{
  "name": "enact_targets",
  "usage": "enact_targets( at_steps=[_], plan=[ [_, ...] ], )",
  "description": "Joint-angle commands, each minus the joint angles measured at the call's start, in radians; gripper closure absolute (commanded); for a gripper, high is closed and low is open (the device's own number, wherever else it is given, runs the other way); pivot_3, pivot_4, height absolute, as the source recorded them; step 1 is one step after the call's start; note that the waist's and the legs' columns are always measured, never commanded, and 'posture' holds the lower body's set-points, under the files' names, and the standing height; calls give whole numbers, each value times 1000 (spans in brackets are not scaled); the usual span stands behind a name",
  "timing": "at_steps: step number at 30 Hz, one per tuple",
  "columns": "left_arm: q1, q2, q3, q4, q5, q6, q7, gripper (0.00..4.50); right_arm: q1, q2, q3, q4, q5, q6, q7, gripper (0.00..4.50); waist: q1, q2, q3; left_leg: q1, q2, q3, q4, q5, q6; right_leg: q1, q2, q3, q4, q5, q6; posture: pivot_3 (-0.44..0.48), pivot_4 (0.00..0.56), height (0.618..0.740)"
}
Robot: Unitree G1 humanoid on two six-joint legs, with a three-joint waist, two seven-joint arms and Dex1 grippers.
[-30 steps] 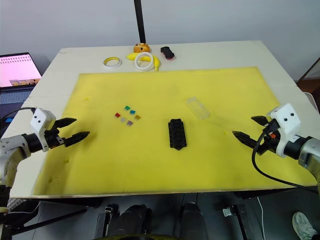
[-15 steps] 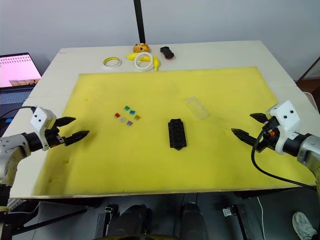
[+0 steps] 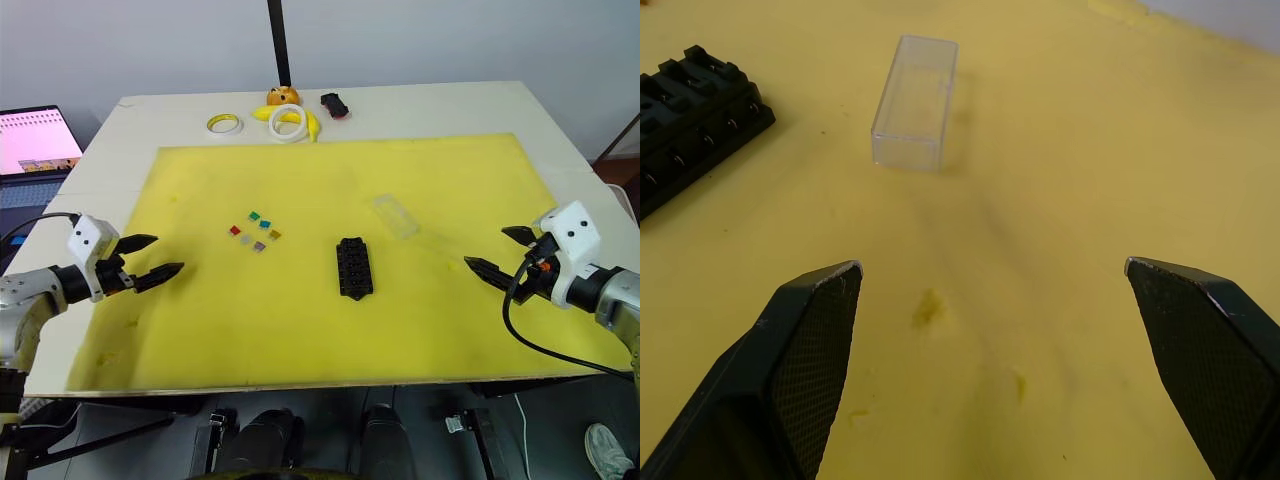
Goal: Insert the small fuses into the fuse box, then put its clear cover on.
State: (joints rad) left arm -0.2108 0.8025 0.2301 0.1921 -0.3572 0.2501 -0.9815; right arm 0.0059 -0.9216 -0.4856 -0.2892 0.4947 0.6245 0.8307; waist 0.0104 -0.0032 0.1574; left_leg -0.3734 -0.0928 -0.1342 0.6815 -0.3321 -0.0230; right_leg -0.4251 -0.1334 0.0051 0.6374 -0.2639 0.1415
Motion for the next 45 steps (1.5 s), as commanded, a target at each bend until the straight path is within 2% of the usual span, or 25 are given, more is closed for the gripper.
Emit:
enact_targets(
  at_steps=[1, 5, 11, 15, 19, 23, 27, 33, 41, 45],
  plan=[
    [-7, 14, 6, -32, -2, 3, -7, 0, -8, -10, -15, -17, 0, -16, 1, 20, 0, 0, 0, 0, 0, 0, 0, 0, 0, 0, 0, 0, 0, 0, 0, 0, 150, 740],
    [-17, 29, 11, -75, -61, 107, -33, 0, -13, -19, -13, -38, 5, -5, 2, 20, 0, 0, 0, 0, 0, 0, 0, 0, 0, 0, 0, 0, 0, 0, 0, 0, 150, 740],
    [-144, 54, 36, -118, -288, 619, -3, 0, -116, -33, 31, -177, 161, 148, 9, 20, -4, 0, 0, 0, 0, 0, 1, 0, 0, -1, 0, 0, 3, 0, 0, 0, 150, 740],
    [-281, 40, 59, -31, -391, 921, 64, 0, -232, -18, 99, -249, 288, 243, -8, 20, -7, 0, 0, 0, 0, -1, 1, 0, 0, -2, 0, 0, 6, 0, 0, 0, 150, 740],
    [-408, -4, 73, 100, -415, 1092, 135, 0, -392, 27, 212, -270, 368, 294, -38, 20, -11, 0, 0, 0, 0, -1, 2, 0, 0, -2, 0, 0, 8, 0, 0, 0, 150, 740],
    [-544, -55, 103, 297, -385, 1133, 215, 0, -546, 87, 342, -236, 347, 292, -54, 20, -19, -1, 0, -1, -1, -2, 2, 0, 0, -3, 0, -1, 8, 0, 0, 0, 150, 740],
    [-592, -71, 105, 379, -394, 1179, 216, 0, -610, 137, 412, -222, 328, 285, -71, 20, -27, -1, 0, -1, -1, -3, 1, 0, 0, -4, 0, -2, 10, 0, 0, 0, 150, 740],
    [-586, -100, 129, 405, -396, 1191, 232, 0, -645, 193, 459, -228, 311, 277, -96, 20, -28, -1, 0, -2, -1, -3, 2, 0, -1, -5, -1, -2, 10, 0, 0, 0, 150, 740],
    [-603, -138, 138, 475, -371, 1153, 255, 0, -658, 202, 497, -216, 282, 268, -90, 20, -25, -1, 0, -2, -2, -3, 2, 0, -1, -5, -1, -2, 10, 0, 0, 0, 150, 740],
    [-631, -173, 194, 566, -371, 1127, 287, 0, -660, 200, 506, -201, 272, 263, -78, 20, -20, -1, 0, -2, -3, -3, 2, 0, -1, -5, -2, -2, 10, 0, 0, 0, 150, 740]
  ],
)
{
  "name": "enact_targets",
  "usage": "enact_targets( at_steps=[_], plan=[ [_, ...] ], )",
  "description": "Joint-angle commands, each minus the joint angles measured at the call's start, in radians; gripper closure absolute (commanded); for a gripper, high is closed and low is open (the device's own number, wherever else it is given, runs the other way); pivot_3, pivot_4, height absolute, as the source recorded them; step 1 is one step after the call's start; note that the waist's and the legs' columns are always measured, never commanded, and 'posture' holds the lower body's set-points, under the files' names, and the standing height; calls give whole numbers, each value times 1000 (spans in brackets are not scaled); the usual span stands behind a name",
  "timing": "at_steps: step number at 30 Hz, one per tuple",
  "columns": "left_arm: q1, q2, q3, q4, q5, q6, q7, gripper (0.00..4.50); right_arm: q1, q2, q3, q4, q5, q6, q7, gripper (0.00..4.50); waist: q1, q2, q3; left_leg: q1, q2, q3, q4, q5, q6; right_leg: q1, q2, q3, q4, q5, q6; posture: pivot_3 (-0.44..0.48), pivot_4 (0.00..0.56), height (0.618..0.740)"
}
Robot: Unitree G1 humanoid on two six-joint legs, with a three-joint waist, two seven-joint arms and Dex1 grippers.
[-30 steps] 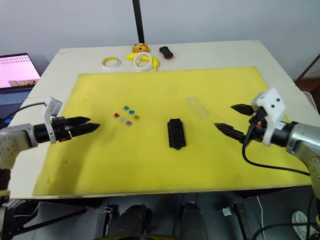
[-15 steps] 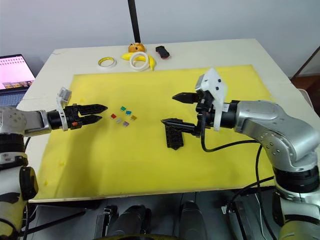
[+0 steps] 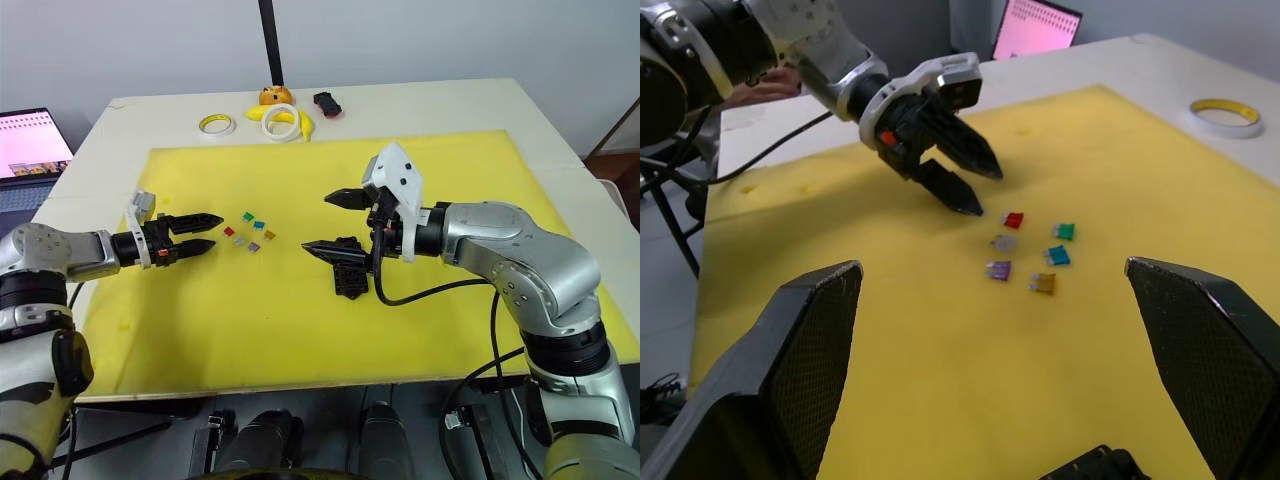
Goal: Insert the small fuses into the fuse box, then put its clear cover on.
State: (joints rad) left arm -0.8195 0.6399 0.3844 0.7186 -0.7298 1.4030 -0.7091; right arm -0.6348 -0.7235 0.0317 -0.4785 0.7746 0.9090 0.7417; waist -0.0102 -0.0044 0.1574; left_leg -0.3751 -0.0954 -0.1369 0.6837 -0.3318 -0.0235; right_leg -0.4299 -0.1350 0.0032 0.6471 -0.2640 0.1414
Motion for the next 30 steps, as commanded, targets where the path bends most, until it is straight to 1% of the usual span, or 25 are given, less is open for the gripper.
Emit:
enact_targets(
  at_steps=[1, 2, 6, 10, 15, 19, 24, 30],
  plan=[
    [-22, -15, 41, 44, 1, -27, 10, 0, -16, 0, -10, -12, -11, -24, 14, 20, 1, 0, 0, 0, 0, 0, 0, 0, 0, 0, 0, 0, 0, 0, 0, 0, 150, 740],
    [-23, -19, 45, 50, -1, -23, 9, 0, -13, 0, -10, -11, -14, -25, 17, 20, 1, 0, 0, 0, 0, 0, 0, 0, 0, 0, 0, 0, 0, 0, 0, 0, 150, 740],
    [-1, -39, -3, 28, 6, -9, -31, 0, 6, 9, -5, -16, -27, -30, 13, 20, 3, 0, 0, 0, -1, -1, 0, 0, 0, 0, -1, 0, 0, 0, 0, 0, 150, 740],
    [-34, -55, 39, 81, -2, -22, -28, 0, 11, 11, -2, -27, -34, -29, 12, 20, 7, 0, 0, 0, -2, -2, 1, 0, 0, 1, -1, 0, 0, 0, 0, 0, 150, 740],
    [-50, -72, 26, 114, 26, -52, -24, 0, -11, 7, -8, -12, -35, -22, 16, 20, 20, 0, 0, 0, -2, -2, 1, 0, 0, 1, -1, 0, 0, 0, 0, 0, 150, 740],
    [-72, -79, 37, 171, 35, -61, -27, 0, -7, -1, -9, -2, -48, -29, 21, 20, 23, 0, 0, 0, -3, -2, 2, 0, 0, 2, -1, 0, 0, 0, 0, 0, 150, 740],
    [-82, -111, 22, 152, 29, -45, -49, 0, -2, 2, -12, -7, -44, -21, 20, 20, 25, 0, 0, 0, -3, -2, 2, 0, 0, 2, -2, 0, 0, 0, 0, 0, 150, 740],
    [-87, -135, 37, 178, 53, -88, -19, 0, -7, 7, 3, -5, -52, -21, 21, 20, 26, 0, 0, 0, -5, -3, 2, 0, 0, 2, -3, 0, 1, 0, 0, 0, 150, 740]
  ],
)
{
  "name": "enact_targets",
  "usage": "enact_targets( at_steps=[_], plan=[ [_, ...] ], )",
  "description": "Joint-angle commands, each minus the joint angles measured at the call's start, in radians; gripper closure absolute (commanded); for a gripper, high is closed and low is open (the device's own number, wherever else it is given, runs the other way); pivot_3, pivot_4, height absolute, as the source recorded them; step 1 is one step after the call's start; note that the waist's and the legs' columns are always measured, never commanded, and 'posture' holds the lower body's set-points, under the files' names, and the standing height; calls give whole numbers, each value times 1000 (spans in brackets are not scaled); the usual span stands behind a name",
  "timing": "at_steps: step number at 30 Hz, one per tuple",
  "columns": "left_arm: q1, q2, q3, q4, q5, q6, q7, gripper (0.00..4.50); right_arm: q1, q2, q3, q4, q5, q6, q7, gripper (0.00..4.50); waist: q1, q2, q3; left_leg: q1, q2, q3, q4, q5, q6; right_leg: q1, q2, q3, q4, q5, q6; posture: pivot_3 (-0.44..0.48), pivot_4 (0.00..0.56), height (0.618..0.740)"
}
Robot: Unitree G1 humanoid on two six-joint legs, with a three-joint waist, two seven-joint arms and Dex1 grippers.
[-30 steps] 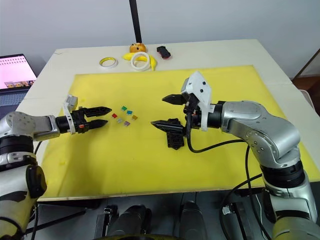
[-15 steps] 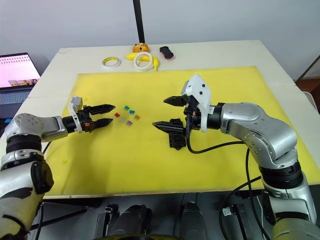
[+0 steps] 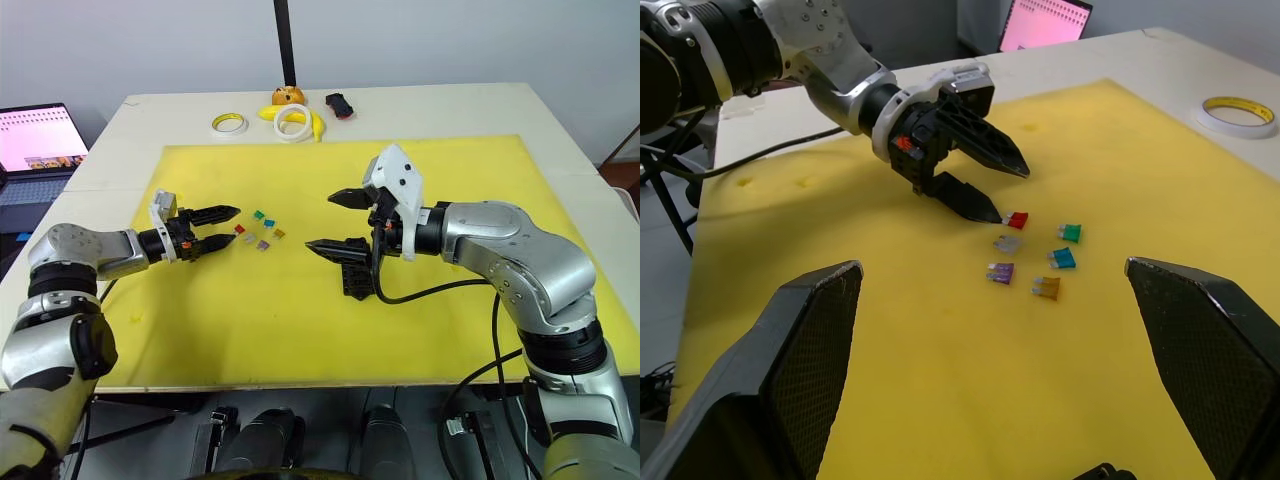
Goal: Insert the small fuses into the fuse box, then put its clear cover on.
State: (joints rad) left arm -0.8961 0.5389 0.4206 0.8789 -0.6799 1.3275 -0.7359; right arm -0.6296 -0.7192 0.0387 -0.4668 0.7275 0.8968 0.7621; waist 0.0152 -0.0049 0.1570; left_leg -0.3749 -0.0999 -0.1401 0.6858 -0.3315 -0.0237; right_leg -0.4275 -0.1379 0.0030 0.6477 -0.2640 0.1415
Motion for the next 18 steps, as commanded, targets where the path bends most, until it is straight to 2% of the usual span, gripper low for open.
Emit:
enact_targets(
  at_steps=[1, 12, 15, 18],
  plan=[
    [-10, -37, 4, 20, 5, -17, 10, 0, -11, 5, -3, -18, -7, -10, 0, 20, 0, 0, 0, 0, 0, 0, 0, 0, 0, 0, 0, 0, 0, 0, 0, 0, 150, 740],
    [2, -77, 48, 31, 21, -99, 71, 0, -7, -3, -19, -5, -21, -19, 1, 20, 6, 0, 0, 0, -5, -2, 0, 1, -1, 1, -2, 0, 1, 0, 0, 0, 150, 740],
    [10, -80, 57, 33, 22, -100, 83, 849, -7, -1, -21, -2, -23, -19, -2, 0, 7, 0, 0, 1, -5, -2, 0, 1, -1, 1, -2, 0, 1, 0, 0, 0, 150, 740],
    [17, -79, 44, 26, 29, -93, 82, 2376, -3, -5, -27, -3, -19, -17, 0, 0, 3, 0, 0, 0, -5, -2, 0, 1, -1, 1, -2, 0, 1, 0, 0, 0, 150, 740]
  ],
)
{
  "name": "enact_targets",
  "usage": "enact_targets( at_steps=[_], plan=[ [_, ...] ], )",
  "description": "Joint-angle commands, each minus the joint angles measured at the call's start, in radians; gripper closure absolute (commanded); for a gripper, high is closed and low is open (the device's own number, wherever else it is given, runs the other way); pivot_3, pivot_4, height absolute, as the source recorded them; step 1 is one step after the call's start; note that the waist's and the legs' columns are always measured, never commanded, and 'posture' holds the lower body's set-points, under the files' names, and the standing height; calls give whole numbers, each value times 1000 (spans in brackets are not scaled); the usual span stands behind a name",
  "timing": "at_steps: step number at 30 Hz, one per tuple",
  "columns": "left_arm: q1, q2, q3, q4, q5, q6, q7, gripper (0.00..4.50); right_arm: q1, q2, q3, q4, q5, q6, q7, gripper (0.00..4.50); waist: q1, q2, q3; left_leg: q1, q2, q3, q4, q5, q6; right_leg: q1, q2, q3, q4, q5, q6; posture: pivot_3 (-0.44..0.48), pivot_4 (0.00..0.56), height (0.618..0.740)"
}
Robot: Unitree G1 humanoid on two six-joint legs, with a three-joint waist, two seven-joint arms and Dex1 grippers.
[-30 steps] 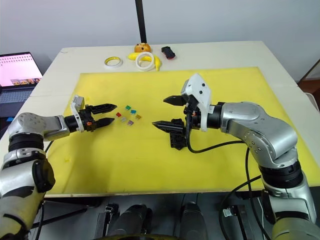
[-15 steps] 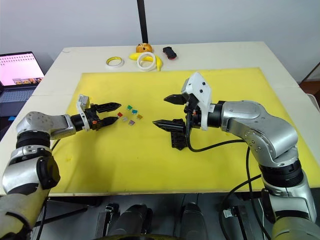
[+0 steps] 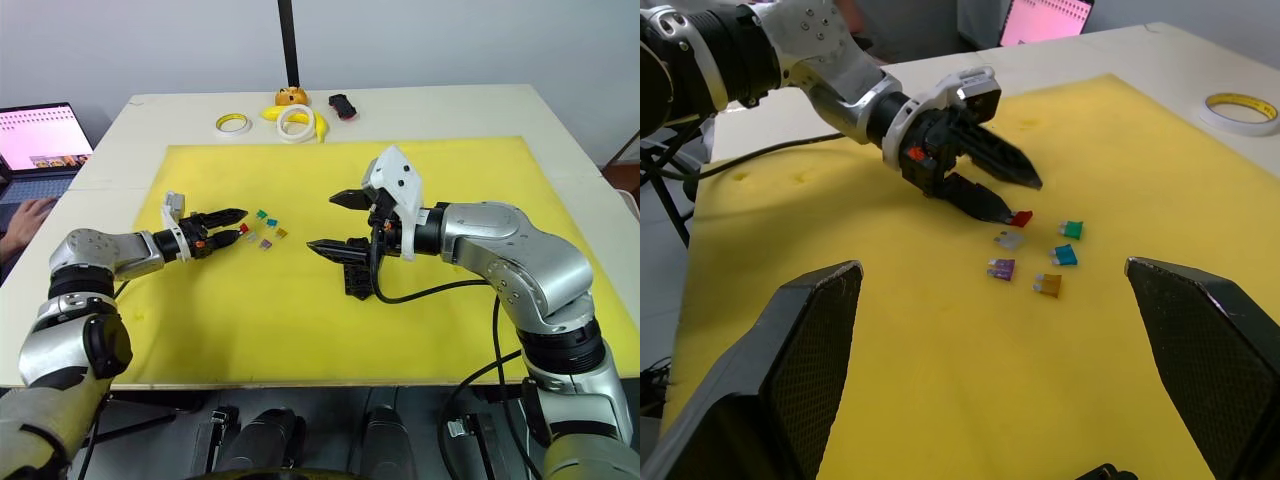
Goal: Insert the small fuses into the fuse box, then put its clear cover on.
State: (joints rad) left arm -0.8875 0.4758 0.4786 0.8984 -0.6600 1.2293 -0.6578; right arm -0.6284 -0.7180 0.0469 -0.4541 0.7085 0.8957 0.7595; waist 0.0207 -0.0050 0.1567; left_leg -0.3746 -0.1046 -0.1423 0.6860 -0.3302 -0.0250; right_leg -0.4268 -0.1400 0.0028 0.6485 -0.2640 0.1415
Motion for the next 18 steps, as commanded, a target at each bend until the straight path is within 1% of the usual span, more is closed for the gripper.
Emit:
enact_targets(
  at_steps=[1, 9, 12, 15, 16, 17, 18],
  plan=[
    [11, -16, -21, 4, 14, 3, 3, 2376, -3, -8, -37, -16, 1, -15, 3, 0, -5, 0, 0, 0, 0, 0, 0, 0, 0, 0, 0, 0, 0, 0, 0, 0, 150, 740],
    [7, -10, -19, 14, 32, -8, 14, 2376, 4, -22, -41, -16, -5, -20, 16, 0, -7, 0, 0, 0, 0, 0, -1, 0, 0, 0, 0, 0, 0, 0, 0, 0, 150, 740],
    [8, -12, -35, 10, 50, -25, 23, 2376, -5, -23, -37, -12, -10, -21, 21, 0, -7, 0, 0, 0, 0, 0, -1, 0, 0, 0, 0, 0, 0, 0, 0, 0, 150, 740],
    [5, -24, -28, 43, 79, -93, 85, 3245, -13, -24, -41, -4, -10, -21, 31, 0, -6, 0, 0, 0, 0, 0, -1, 0, 0, 0, 0, 0, 0, 0, 0, 0, 150, 740],
    [4, -22, -28, 50, 82, -99, 90, 3817, -9, -25, -45, -4, -7, -20, 34, 0, -6, 0, 0, 0, 0, 0, -1, 0, 0, 0, 0, 0, 0, 0, 0, 0, 150, 740],
    [4, -20, -29, 53, 82, -100, 91, 4252, -6, -25, -49, -5, -5, -19, 36, 0, -7, 0, 0, 1, 0, 0, -1, 0, 0, 0, 0, 0, 0, 0, 0, 0, 150, 740],
    [3, -13, -35, 54, 82, -96, 82, 4393, -1, -33, -49, -7, -5, -19, 45, 0, -7, 1, -1, 1, 0, 0, -1, 0, 0, 0, 0, 0, 0, 0, 0, 0, 150, 740]
  ],
)
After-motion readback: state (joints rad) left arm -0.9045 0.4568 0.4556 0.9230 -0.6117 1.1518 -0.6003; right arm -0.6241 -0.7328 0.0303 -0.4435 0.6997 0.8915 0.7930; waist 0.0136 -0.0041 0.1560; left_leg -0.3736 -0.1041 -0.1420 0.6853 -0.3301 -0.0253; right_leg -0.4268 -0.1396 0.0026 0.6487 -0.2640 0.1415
